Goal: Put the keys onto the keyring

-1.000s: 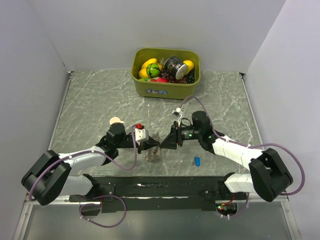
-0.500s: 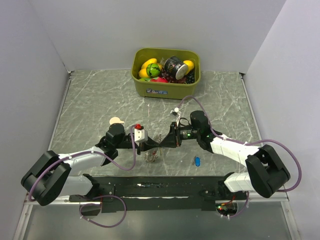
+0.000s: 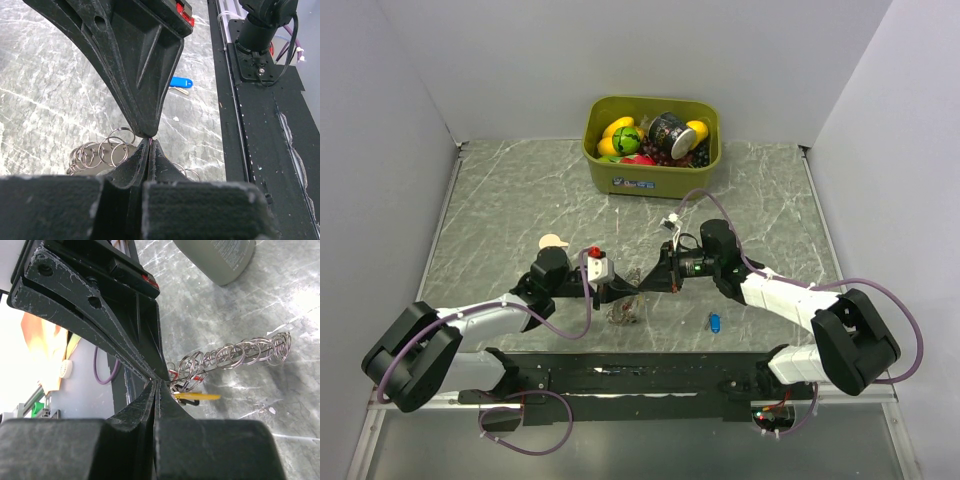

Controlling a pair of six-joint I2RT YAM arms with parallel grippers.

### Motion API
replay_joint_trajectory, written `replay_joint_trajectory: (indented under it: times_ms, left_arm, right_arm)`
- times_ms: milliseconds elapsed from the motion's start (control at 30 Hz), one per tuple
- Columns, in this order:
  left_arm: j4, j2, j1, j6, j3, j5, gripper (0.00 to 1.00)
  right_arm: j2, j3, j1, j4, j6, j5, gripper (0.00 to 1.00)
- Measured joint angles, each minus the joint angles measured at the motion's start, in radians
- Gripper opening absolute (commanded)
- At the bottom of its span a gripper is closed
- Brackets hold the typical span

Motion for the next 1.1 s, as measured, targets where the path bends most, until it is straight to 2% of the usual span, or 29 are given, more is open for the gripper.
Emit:
replay_joint_trajectory:
  times_ms: [33, 67, 133, 167, 267, 500, 867, 1000, 1100]
  left_arm:
    - [0.001, -0.001, 0.000, 0.000, -0.001, 0.000, 0.01]
    - [0.003, -0.002, 0.000, -0.003, -0.003, 0.000, 0.01]
    - [0.019, -0.002, -0.001, -0.017, -0.010, -0.003, 0.01]
    - [0.031, -0.002, -0.001, -0.025, -0.014, -0.005, 0.01]
    - [0.095, -0.002, -0.006, -0.063, -0.034, -0.005, 0.01]
    - [0.274, 0.032, -0.008, -0.179, -0.072, -0.003, 0.01]
    - [0.336, 0.045, -0.008, -0.218, -0.075, -0.004, 0.01]
    - [0.345, 0.045, -0.008, -0.225, -0.075, -0.004, 0.01]
    - [0.351, 0.045, -0.008, -0.226, -0.075, -0.005, 0.01]
  right_arm:
    - [0.000, 0.000, 0.000, 0.000, 0.000, 0.000, 0.00]
    - [0.000, 0.000, 0.000, 0.000, 0.000, 0.000, 0.10]
    - [0.000, 0.000, 0.001, 0.002, 0.000, -0.001, 0.25]
    - [-0.001, 0.000, 0.002, 0.006, 0.002, -0.001, 0.36]
    - [-0.008, -0.005, 0.008, 0.024, -0.004, 0.000, 0.43]
    - [-0.023, -0.013, 0.011, 0.066, -0.004, -0.008, 0.42]
    - [-0.023, -0.045, 0.011, 0.123, 0.002, -0.055, 0.42]
    - [-0.023, -0.055, 0.011, 0.122, -0.006, -0.062, 0.36]
    - [-0.023, -0.055, 0.011, 0.122, -0.006, -0.071, 0.22]
